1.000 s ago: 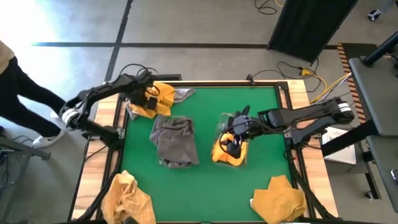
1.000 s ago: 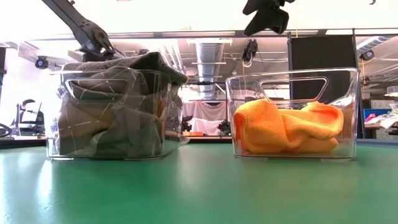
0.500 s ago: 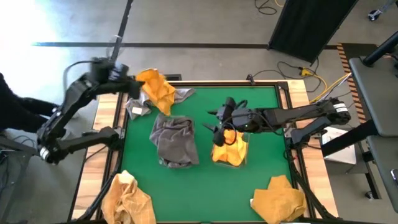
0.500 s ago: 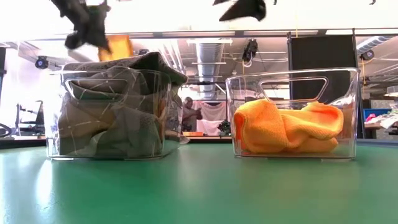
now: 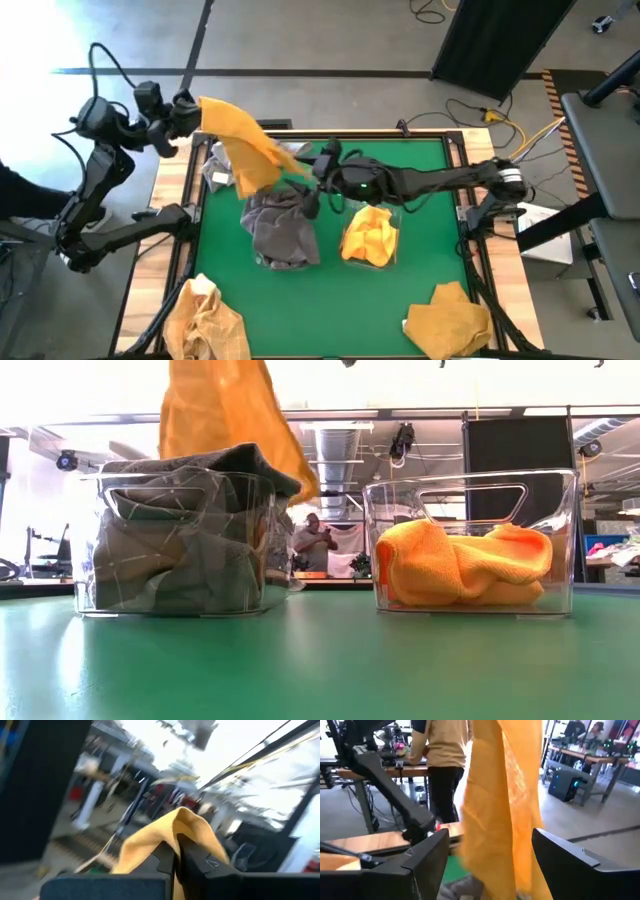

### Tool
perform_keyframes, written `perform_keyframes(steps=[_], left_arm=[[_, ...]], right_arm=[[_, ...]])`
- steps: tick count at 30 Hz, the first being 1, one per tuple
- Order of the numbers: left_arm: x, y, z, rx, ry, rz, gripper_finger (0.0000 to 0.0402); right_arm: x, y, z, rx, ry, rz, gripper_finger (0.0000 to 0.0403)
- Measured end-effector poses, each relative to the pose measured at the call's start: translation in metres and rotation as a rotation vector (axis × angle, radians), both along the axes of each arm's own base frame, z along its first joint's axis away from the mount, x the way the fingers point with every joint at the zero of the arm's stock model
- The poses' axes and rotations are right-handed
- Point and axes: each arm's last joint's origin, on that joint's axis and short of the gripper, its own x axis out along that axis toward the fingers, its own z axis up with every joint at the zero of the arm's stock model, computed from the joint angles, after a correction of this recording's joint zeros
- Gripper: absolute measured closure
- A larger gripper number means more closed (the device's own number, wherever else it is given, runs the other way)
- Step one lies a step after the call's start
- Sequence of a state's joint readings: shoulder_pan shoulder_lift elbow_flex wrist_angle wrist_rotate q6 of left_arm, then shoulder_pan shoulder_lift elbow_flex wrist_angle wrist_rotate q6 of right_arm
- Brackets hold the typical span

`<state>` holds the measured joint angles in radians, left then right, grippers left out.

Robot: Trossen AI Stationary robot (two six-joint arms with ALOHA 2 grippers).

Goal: Sort towels by color in basket
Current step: Put the top orange towel into the right transparent bin

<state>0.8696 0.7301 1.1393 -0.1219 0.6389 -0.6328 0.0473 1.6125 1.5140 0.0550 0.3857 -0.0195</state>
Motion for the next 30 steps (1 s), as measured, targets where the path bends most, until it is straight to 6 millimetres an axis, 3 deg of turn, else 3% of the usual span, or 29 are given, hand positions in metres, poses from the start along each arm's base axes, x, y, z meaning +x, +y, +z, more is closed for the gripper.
perform_keyframes(steps=[8, 14, 22, 26, 30], left_arm=[[0.007, -0.001, 0.015, 0.049, -0.132, -0.091, 0.0402], [0.02, 0.01, 0.019, 0.057, -0.191, -0.115, 0.0401], [0.046, 0.029, 0.014, 0.034, -0.196, -0.161, 0.0401], [0.049, 0.032, 0.015, 0.049, -0.203, -0.195, 0.0401], [0.05, 0.033, 0.014, 0.042, -0.202, -0.197, 0.0401]], right_arm=[[0.047, -0.034, -0.004, 0.013, -0.025, -0.079, 0.0118], [0.083, -0.048, -0.002, 0.049, -0.083, 0.134, 0.0124], [0.122, -0.062, -0.002, 0.047, -0.15, 0.13, 0.0142], [0.128, -0.073, 0.0, 0.075, -0.193, 0.072, 0.0168], [0.131, -0.086, 0.002, 0.097, -0.217, 0.051, 0.023]])
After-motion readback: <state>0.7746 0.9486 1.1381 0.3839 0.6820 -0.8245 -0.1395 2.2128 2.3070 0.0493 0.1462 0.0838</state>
